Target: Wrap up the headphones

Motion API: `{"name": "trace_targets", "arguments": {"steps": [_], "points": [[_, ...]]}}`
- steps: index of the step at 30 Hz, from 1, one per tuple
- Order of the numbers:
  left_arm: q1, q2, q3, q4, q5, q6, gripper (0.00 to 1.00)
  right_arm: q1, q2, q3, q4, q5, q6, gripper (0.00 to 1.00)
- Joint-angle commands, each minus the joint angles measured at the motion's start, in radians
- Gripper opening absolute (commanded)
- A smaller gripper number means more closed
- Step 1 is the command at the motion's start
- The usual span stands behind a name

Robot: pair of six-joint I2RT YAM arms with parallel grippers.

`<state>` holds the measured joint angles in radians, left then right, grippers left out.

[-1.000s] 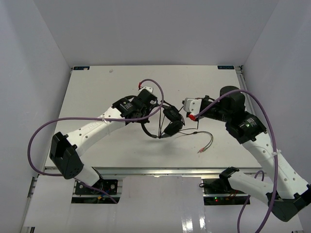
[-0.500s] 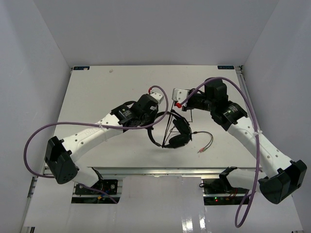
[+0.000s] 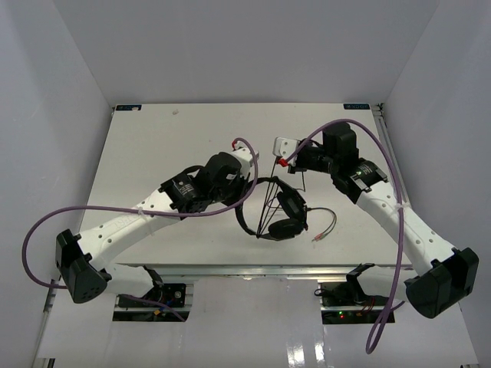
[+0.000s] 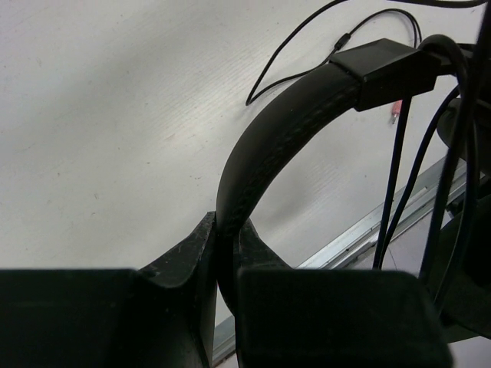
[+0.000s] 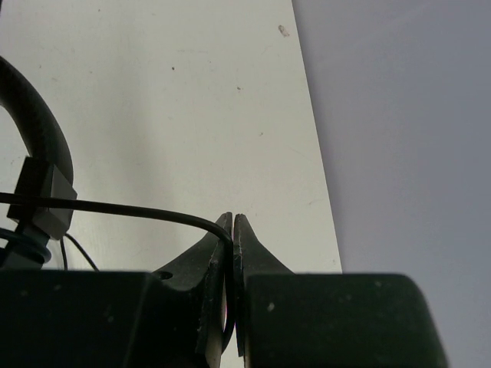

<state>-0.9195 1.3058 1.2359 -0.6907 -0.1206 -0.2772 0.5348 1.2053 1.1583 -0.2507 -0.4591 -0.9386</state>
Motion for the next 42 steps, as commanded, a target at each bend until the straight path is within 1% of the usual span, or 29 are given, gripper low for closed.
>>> {"name": "trace_targets", "arguments": {"steps": [1, 10, 14, 17, 19, 22, 26, 31, 33, 34, 36, 42], "points": [[-0.013, -0.068, -0.005, 0.013, 0.069, 0.012, 0.0, -0.051, -0.014, -0.024, 0.092, -0.022, 0.041, 0.08], [-0.016, -0.097, 0.015, 0.013, 0.084, -0.009, 0.0, -0.113, -0.04, -0.084, 0.096, -0.107, 0.1, 0.08], [-0.018, -0.108, 0.04, 0.01, 0.098, -0.021, 0.0, -0.141, -0.049, -0.117, 0.094, -0.183, 0.147, 0.1], [-0.019, -0.114, 0.069, 0.005, 0.106, -0.03, 0.0, -0.168, -0.049, -0.131, 0.094, -0.249, 0.198, 0.11], [-0.021, -0.111, 0.099, -0.002, 0.108, -0.038, 0.0, -0.182, -0.047, -0.142, 0.094, -0.338, 0.238, 0.12], [-0.026, -0.101, 0.142, -0.02, 0.107, -0.05, 0.0, -0.192, -0.041, -0.159, 0.101, -0.406, 0.277, 0.13], [-0.032, -0.087, 0.203, -0.051, 0.098, -0.065, 0.0, -0.202, -0.036, -0.222, 0.155, -0.53, 0.371, 0.15], [-0.04, -0.064, 0.267, -0.091, 0.089, -0.076, 0.0, -0.202, -0.024, -0.325, 0.406, -0.642, 0.561, 0.19], [-0.044, -0.05, 0.293, -0.112, 0.082, -0.079, 0.0, -0.2, -0.006, -0.373, 0.507, -0.67, 0.685, 0.22], [-0.046, -0.044, 0.307, -0.126, 0.078, -0.081, 0.0, -0.2, 0.002, -0.392, 0.6, -0.685, 0.733, 0.24], [-0.049, -0.025, 0.34, -0.143, 0.069, -0.085, 0.0, -0.197, 0.027, -0.419, 0.705, -0.697, 0.826, 0.27], [-0.05, 0.021, 0.443, -0.179, 0.037, -0.11, 0.0, -0.177, 0.116, -0.508, 1.001, -0.722, 1.003, 0.3]]}}
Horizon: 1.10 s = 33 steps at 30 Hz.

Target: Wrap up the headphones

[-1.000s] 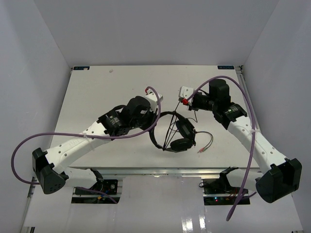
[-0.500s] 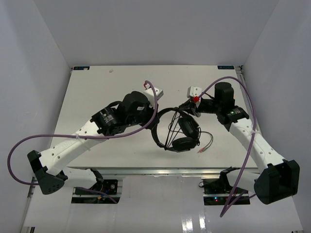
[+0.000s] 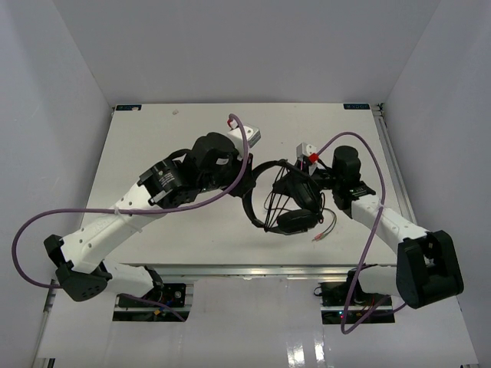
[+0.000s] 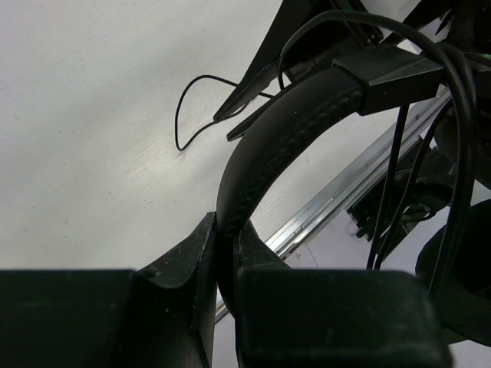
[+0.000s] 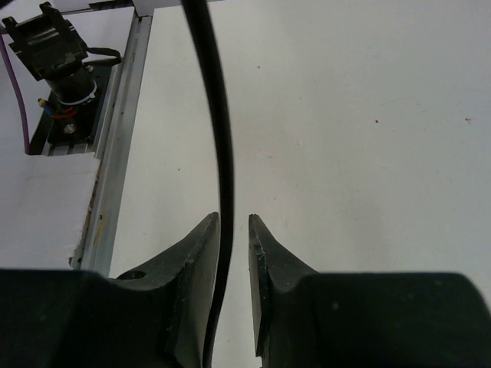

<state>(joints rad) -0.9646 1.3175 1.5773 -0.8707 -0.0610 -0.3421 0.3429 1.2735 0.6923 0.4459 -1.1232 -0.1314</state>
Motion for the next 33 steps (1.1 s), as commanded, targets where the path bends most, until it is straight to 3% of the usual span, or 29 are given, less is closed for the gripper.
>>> {"name": "trace_targets", "arguments": {"steps": [1, 3, 10, 17, 28, 33], "points": [[-0.005, 0.012, 0.114, -0.001, -0.032, -0.056, 0.0, 0.018, 0.062, -0.059, 0.36, -0.064, 0.228, 0.3], [-0.005, 0.018, 0.147, -0.001, -0.063, -0.073, 0.0, 0.023, 0.083, -0.085, 0.46, -0.085, 0.288, 0.3], [-0.005, 0.052, 0.28, 0.008, -0.175, -0.141, 0.0, 0.038, 0.116, -0.112, 0.579, -0.138, 0.338, 0.3], [-0.005, 0.086, 0.386, -0.028, -0.373, -0.234, 0.0, 0.055, 0.111, -0.136, 0.586, -0.158, 0.34, 0.28], [0.0, 0.091, 0.416, -0.015, -0.565, -0.323, 0.0, 0.102, 0.074, -0.154, 0.52, -0.162, 0.304, 0.2], [0.026, 0.098, 0.425, -0.002, -0.643, -0.344, 0.0, 0.124, 0.025, -0.143, 0.331, -0.161, 0.172, 0.2]]}}
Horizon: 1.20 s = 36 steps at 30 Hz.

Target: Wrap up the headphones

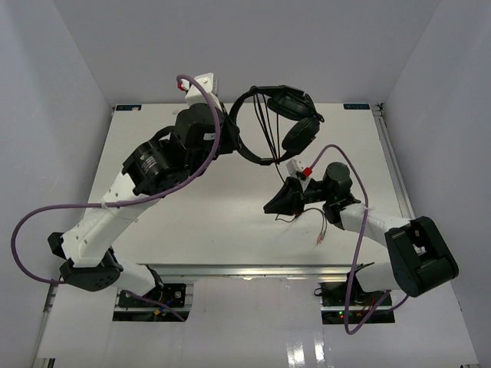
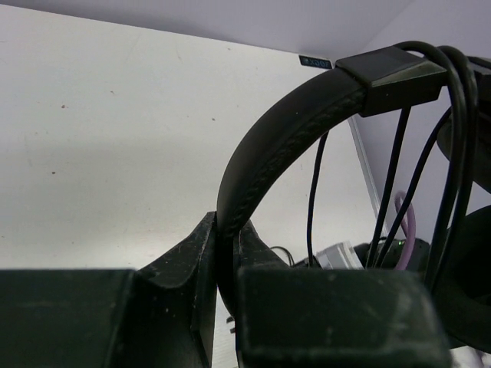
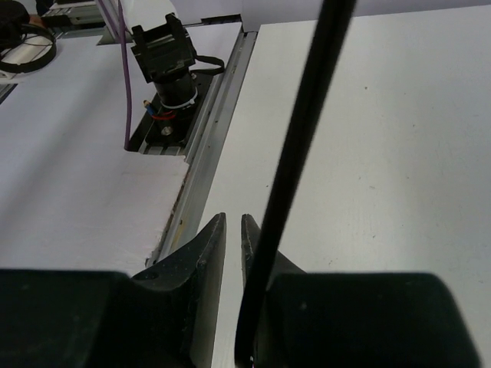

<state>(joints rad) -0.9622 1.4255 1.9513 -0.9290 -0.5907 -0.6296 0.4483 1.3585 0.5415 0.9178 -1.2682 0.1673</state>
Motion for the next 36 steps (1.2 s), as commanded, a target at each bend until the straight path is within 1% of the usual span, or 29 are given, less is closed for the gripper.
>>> {"name": "trace_targets", "arguments": {"steps": [1, 5, 8, 9, 10, 11, 13, 15, 17, 18, 21, 26, 32, 36], "points": [[0.037, -0.011, 0.042, 0.063, -0.121, -0.058, 0.0, 0.024, -0.075, 0.016, -0.179, -0.015, -0.179, 0.21], [0.111, -0.019, 0.0, 0.108, -0.105, -0.062, 0.0, 0.037, -0.127, 0.047, -0.403, -0.001, -0.333, 0.2], [0.165, -0.019, -0.023, 0.116, -0.08, -0.067, 0.0, 0.039, -0.159, 0.072, -0.552, 0.014, -0.426, 0.17], [0.189, -0.018, -0.031, 0.117, -0.07, -0.066, 0.0, 0.041, -0.166, 0.092, -0.617, 0.028, -0.49, 0.15], [0.216, -0.017, -0.044, 0.119, -0.054, -0.065, 0.0, 0.043, -0.179, 0.117, -0.689, 0.044, -0.57, 0.11], [0.231, -0.019, -0.06, 0.12, -0.035, -0.065, 0.0, 0.043, -0.186, 0.134, -0.798, 0.053, -0.613, 0.08], [0.253, -0.024, -0.074, 0.126, -0.028, -0.063, 0.0, 0.043, -0.189, 0.189, -0.922, 0.076, -0.75, 0.08], [0.265, -0.028, -0.09, 0.13, -0.02, -0.057, 0.0, 0.045, -0.193, 0.232, -1.11, 0.093, -0.843, 0.08], [0.284, -0.034, -0.102, 0.133, -0.007, -0.057, 0.0, 0.046, -0.196, 0.288, -1.236, 0.144, -0.963, 0.08], [0.287, -0.037, -0.105, 0.134, -0.005, -0.054, 0.0, 0.046, -0.201, 0.321, -1.3, 0.156, -0.988, 0.08], [0.299, -0.045, -0.117, 0.133, 0.006, -0.049, 0.0, 0.047, -0.221, 0.382, -1.39, 0.222, -1.05, 0.08], [0.31, -0.068, -0.144, 0.133, 0.029, -0.047, 0.0, 0.047, -0.26, 0.413, -1.451, 0.312, -1.083, 0.08], [0.335, -0.101, -0.185, 0.126, 0.022, -0.028, 0.0, 0.047, -0.314, 0.476, -1.538, 0.355, -1.132, 0.08], [0.357, -0.113, -0.234, 0.146, 0.03, -0.021, 0.0, 0.052, -0.325, 0.58, -1.623, 0.391, -1.181, 0.08]]}}
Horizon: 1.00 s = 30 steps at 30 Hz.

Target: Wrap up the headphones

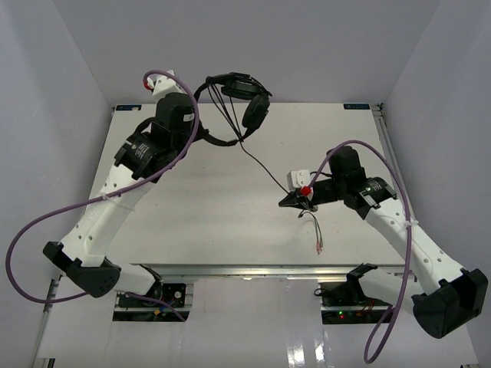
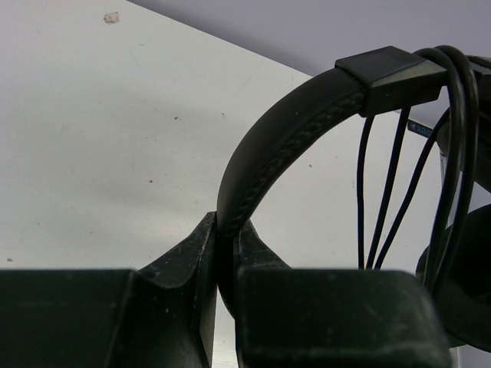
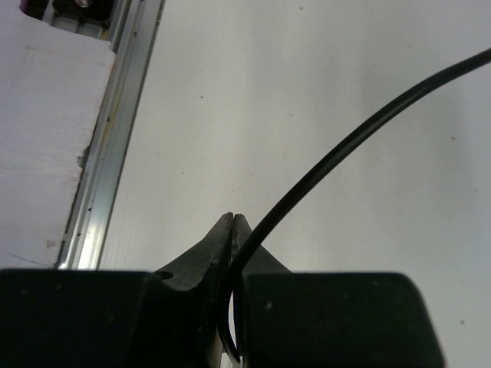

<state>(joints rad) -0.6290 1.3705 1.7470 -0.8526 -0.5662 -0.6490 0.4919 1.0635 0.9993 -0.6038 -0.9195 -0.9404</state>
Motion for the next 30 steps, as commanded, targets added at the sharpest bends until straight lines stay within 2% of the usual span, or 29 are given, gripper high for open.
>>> {"name": "trace_targets", "arguments": {"steps": [1, 6, 9, 19, 23, 30], "points": [[0.026, -0.059, -0.045, 0.073, 0.011, -0.001, 0.0, 0.01, -0.031, 0.136, -0.123, 0.05, -0.078, 0.08], [0.035, -0.044, -0.078, 0.092, 0.02, -0.003, 0.0, 0.044, -0.028, 0.225, -0.2, 0.109, -0.112, 0.08], [0.035, -0.029, -0.106, 0.097, 0.034, 0.003, 0.0, 0.072, -0.033, 0.263, -0.213, 0.195, -0.114, 0.08], [0.035, 0.012, -0.323, 0.12, 0.141, 0.048, 0.0, 0.133, -0.004, 0.422, -0.139, 0.508, -0.12, 0.08], [0.034, 0.02, -0.409, 0.143, 0.182, 0.074, 0.0, 0.176, 0.015, 0.442, -0.129, 0.579, -0.141, 0.08], [0.021, 0.039, -0.456, 0.158, 0.264, 0.121, 0.0, 0.24, 0.034, 0.424, -0.099, 0.686, -0.201, 0.1]]}}
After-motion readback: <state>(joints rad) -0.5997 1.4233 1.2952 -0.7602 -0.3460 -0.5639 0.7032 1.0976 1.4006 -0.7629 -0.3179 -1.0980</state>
